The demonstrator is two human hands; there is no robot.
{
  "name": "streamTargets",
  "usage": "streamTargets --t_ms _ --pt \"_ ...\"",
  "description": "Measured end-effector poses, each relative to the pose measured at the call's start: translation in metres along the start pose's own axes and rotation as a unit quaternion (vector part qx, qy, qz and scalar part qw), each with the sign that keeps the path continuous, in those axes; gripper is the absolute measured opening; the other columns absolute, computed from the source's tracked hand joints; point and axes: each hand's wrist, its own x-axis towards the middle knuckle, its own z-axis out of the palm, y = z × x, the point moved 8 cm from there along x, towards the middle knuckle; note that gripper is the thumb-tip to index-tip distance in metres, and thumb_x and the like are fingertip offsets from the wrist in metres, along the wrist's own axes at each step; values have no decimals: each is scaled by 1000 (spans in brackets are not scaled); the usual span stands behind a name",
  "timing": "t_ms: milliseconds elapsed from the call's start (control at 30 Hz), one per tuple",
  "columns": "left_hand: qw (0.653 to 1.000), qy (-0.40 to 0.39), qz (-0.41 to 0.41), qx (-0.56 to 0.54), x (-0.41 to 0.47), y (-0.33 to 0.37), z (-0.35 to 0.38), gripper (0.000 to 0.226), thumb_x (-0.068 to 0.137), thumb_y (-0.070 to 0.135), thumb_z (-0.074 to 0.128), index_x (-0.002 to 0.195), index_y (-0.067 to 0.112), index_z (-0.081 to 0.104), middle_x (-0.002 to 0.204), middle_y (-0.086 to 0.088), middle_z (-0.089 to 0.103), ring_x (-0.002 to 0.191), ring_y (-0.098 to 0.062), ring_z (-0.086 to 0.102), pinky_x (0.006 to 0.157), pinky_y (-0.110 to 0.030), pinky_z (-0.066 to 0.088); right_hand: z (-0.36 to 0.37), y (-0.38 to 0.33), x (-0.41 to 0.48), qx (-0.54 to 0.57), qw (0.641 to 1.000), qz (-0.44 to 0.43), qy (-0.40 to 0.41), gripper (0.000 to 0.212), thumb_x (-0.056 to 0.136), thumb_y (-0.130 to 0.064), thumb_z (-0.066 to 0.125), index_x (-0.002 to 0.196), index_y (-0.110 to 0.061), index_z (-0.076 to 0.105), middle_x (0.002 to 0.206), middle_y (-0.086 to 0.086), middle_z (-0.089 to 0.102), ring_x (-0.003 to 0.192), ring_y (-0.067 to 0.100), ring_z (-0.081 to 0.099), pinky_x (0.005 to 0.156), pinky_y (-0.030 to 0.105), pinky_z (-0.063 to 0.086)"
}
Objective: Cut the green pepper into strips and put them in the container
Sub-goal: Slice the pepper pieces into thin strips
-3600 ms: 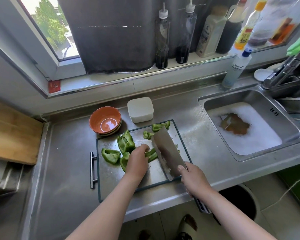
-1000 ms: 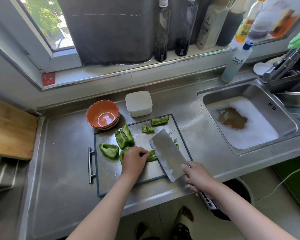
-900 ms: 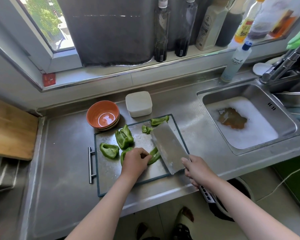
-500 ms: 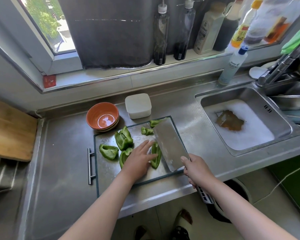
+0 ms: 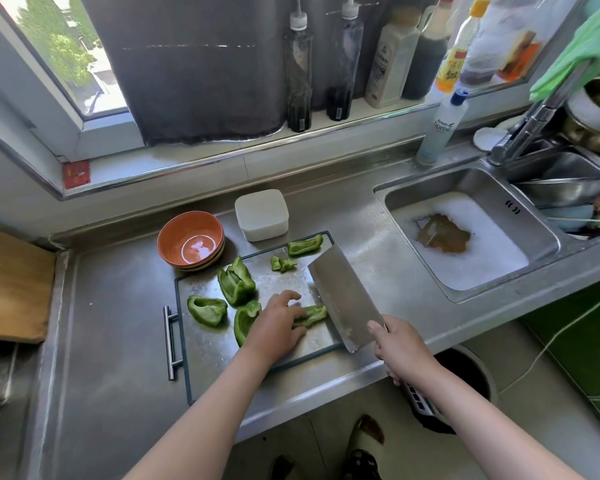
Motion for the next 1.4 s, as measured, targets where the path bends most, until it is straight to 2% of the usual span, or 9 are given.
streamTargets --t_ms 100,200,400,467,567,767,933,1200,1400 --pt "999 19 -17 -31 -4 -3 -2 30 88 32 72 117 21 73 127 5 54 117 -15 48 96 -26 40 -1 3 -4 -26 1000 -7 14 33 104 -30 44 74 -16 43 62 -2 49 45 12 43 55 28 37" --pt "998 46 -20 -40 -7 1 -4 24 85 29 76 107 20 76 113 2 59 110 -17 50 91 -26 42 0 2 -7 -60 998 -19 26 35 104 -32 44 72 -16 44 67 -1 52 59 19 47 58 30 39" --pt "997 58 -21 -42 -11 6 -4 21 87 29 74 104 18 77 110 3 56 108 -13 48 81 -18 35 -1 5 -10 -122 991 -28 49 34 104 -34 43 74 -19 50 73 -1 56 78 23 55 68 35 41" --pt "998 58 -13 -35 -10 8 -4 20 87 28 74 104 17 76 110 1 56 108 -14 48 82 -20 38 1 7 -7 -123 991 -26 50 33 104 -35 43 75 -20 50 73 -1 56 79 24 56 69 35 42" --pt "997 70 -9 -35 -11 9 -3 18 87 26 74 101 16 78 106 0 56 106 -16 49 86 -31 47 5 8 -3 -130 990 -33 53 32 104 -35 44 76 -21 51 76 -2 58 82 25 57 72 37 44" --pt "995 95 4 -33 -14 10 -3 15 85 25 76 96 15 78 100 -1 57 102 -19 51 80 -36 50 15 11 2 -114 991 -41 60 34 105 -35 43 74 -21 49 74 -3 57 74 17 54 63 32 39" --pt "990 133 16 -45 -17 8 -2 14 80 21 82 90 14 79 92 0 58 94 -19 53 77 -30 49 18 10 9 -92 993 -49 56 36 105 -31 45 71 -23 45 73 -5 54 70 9 50 59 26 35" --pt "984 168 16 -61 -22 0 7 13 79 19 82 90 12 79 93 -1 60 93 -16 54 82 -20 40 23 17 17 -43 998 -41 38 34 105 -31 45 74 -15 46 73 4 57 68 20 52 61 32 37" --pt "981 183 42 -46 -27 1 7 9 89 18 73 94 13 78 102 -2 61 99 -16 53 86 -19 39 23 20 25 9 999 -29 11 32 105 -30 46 77 -15 46 63 3 53 51 20 47 57 30 39"
